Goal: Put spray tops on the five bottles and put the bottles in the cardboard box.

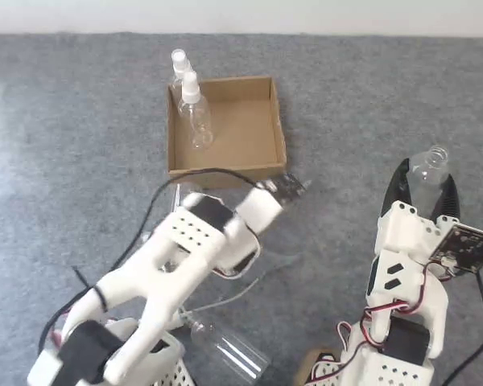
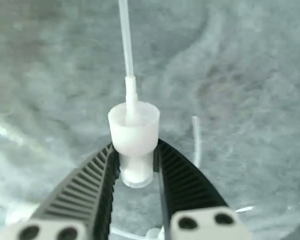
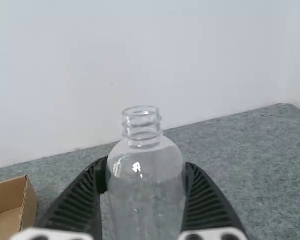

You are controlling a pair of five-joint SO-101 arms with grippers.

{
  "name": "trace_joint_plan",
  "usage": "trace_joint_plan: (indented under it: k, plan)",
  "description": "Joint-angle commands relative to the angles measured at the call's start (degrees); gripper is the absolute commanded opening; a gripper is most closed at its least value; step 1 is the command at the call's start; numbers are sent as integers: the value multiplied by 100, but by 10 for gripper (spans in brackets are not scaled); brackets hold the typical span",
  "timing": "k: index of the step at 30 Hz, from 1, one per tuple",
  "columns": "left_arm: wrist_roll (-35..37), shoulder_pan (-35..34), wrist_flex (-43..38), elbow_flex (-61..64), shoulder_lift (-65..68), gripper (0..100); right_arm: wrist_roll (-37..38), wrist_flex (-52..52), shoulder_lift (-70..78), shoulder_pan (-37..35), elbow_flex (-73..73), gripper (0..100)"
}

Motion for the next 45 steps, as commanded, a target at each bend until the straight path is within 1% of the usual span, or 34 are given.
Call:
trace_joint_plan:
  k: [1, 4, 7, 11, 19, 24, 31, 37, 45]
  plan:
    - [-53, -255, 53, 127, -835, 12, -18, -127, -84, -48, -62, 6]
    - [-44, -448, 53, 224, -1327, 12, -18, -136, -84, -48, -62, 6]
    - [-18, -800, 53, 251, -1793, 12, -18, -136, -84, -48, -62, 6]
    - [316, -1187, 53, 251, -2251, 12, -26, -127, -84, -57, -62, 6]
    - [695, -1521, 53, 251, -2989, 12, -26, -127, -84, -57, -62, 6]
    - [1090, -2040, 53, 251, -3455, 11, -18, -127, -84, -57, -62, 6]
    - [1257, -2681, -70, 242, -3552, 11, 0, -101, -84, -242, -53, 6]
    - [1486, -3429, -264, 207, -3543, 11, 0, -92, -84, -242, -53, 6]
    - [1495, -4325, -281, 119, -3534, 11, 0, -145, -75, -242, 44, 6]
